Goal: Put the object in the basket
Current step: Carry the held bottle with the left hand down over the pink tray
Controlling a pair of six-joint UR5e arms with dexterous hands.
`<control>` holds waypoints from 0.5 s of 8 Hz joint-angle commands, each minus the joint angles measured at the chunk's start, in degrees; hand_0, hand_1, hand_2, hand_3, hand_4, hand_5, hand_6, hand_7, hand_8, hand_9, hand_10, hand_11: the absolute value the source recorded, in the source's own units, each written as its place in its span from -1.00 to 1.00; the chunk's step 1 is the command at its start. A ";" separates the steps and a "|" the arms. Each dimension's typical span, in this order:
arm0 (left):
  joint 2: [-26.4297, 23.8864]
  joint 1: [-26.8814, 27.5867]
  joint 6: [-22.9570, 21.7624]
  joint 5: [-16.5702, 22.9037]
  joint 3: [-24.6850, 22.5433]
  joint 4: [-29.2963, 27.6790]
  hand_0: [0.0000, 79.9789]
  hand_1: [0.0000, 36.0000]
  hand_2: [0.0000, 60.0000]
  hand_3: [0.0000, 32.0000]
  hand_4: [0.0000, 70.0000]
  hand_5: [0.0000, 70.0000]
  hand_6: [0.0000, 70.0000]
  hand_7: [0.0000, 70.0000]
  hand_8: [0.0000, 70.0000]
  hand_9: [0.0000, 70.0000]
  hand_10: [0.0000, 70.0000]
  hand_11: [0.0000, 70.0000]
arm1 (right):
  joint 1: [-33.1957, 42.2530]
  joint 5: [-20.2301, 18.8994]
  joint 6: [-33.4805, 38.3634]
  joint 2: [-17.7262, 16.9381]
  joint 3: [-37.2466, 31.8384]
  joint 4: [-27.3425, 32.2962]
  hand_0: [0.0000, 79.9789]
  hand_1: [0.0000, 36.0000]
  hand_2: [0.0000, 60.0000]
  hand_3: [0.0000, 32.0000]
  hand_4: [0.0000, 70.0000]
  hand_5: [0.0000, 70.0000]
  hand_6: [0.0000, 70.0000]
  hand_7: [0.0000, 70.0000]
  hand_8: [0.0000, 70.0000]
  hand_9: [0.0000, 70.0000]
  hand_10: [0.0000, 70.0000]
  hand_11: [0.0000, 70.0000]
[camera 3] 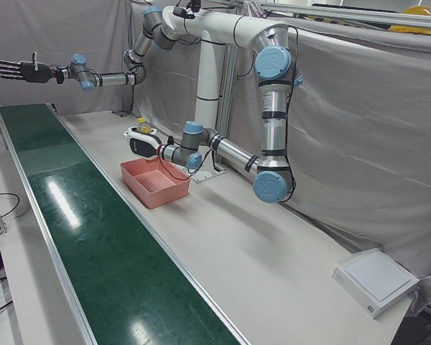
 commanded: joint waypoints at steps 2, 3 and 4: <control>-0.07 0.10 -0.12 1.21 -0.15 -0.34 0.53 -0.45 -1.00 -1.00 -1.00 -1.00 -1.00 -0.88 -1.00 -1.00 -1.00 -1.00 | 0.00 0.00 -0.06 0.00 0.09 0.01 -1.00 -1.00 -1.00 -1.00 -1.00 -1.00 -1.00 -1.00 -1.00 -1.00 -1.00 -1.00; -0.07 0.10 -0.03 1.21 -0.15 -0.34 0.46 -0.53 -1.00 -0.98 -1.00 -1.00 -1.00 -0.91 -1.00 -1.00 -1.00 -1.00 | 0.00 0.00 0.03 0.00 0.00 0.01 -1.00 -1.00 -1.00 -1.00 -1.00 -1.00 -1.00 -1.00 -1.00 -1.00 -1.00 -1.00; -0.07 0.10 -0.12 1.21 -0.15 -0.34 0.45 -0.54 -1.00 -0.94 -1.00 -1.00 -1.00 -0.92 -1.00 -1.00 -1.00 -1.00 | 0.00 0.00 0.03 0.00 0.00 0.01 -1.00 -1.00 -1.00 -1.00 -1.00 -1.00 -1.00 -1.00 -1.00 -1.00 -1.00 -1.00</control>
